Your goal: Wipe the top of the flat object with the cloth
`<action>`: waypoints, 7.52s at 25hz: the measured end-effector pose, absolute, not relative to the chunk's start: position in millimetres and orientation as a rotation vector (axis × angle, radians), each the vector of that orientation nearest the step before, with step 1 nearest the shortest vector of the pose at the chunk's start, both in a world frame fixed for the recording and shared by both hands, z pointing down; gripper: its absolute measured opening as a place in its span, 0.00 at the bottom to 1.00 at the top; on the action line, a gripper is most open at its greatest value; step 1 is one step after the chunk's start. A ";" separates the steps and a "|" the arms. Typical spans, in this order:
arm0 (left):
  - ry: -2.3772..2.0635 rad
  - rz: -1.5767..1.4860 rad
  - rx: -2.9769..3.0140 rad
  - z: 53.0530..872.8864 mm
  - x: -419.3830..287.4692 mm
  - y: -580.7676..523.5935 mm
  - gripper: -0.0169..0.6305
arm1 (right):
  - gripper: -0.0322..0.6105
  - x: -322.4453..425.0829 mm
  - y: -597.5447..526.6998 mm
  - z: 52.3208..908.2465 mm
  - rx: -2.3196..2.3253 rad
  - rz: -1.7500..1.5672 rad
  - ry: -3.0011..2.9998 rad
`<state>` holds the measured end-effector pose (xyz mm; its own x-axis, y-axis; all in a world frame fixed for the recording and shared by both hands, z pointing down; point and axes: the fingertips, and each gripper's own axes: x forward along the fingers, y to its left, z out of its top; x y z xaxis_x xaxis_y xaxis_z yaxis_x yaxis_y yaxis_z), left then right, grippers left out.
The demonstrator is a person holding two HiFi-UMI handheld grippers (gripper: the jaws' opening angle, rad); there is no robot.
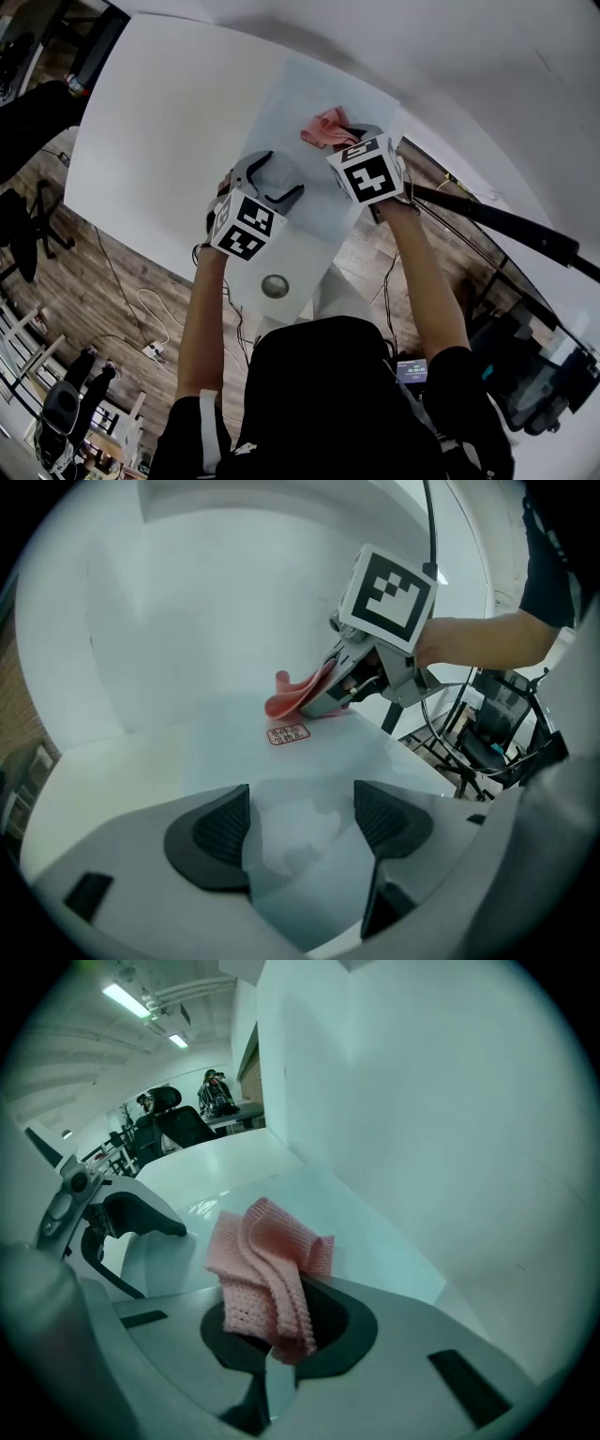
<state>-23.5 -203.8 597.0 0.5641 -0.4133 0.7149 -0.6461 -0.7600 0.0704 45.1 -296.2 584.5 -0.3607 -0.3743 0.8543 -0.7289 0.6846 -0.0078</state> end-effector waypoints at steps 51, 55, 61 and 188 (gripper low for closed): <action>-0.862 1.011 2.471 596.4 -22.3 -204.3 0.55 | 0.12 -9.4 -279.5 583.8 0.745 0.465 -2.026; -0.862 1.008 2.473 594.3 -23.0 -203.5 0.55 | 0.12 -2.6 -284.6 581.7 0.768 0.462 -2.010; -0.861 1.007 2.471 596.0 -23.8 -205.1 0.55 | 0.12 22.9 -302.6 583.1 0.836 0.472 -1.977; -1.625 -0.006 2.769 151.8 -56.9 122.1 0.05 | 0.12 57.9 94.8 174.9 1.400 0.149 -2.766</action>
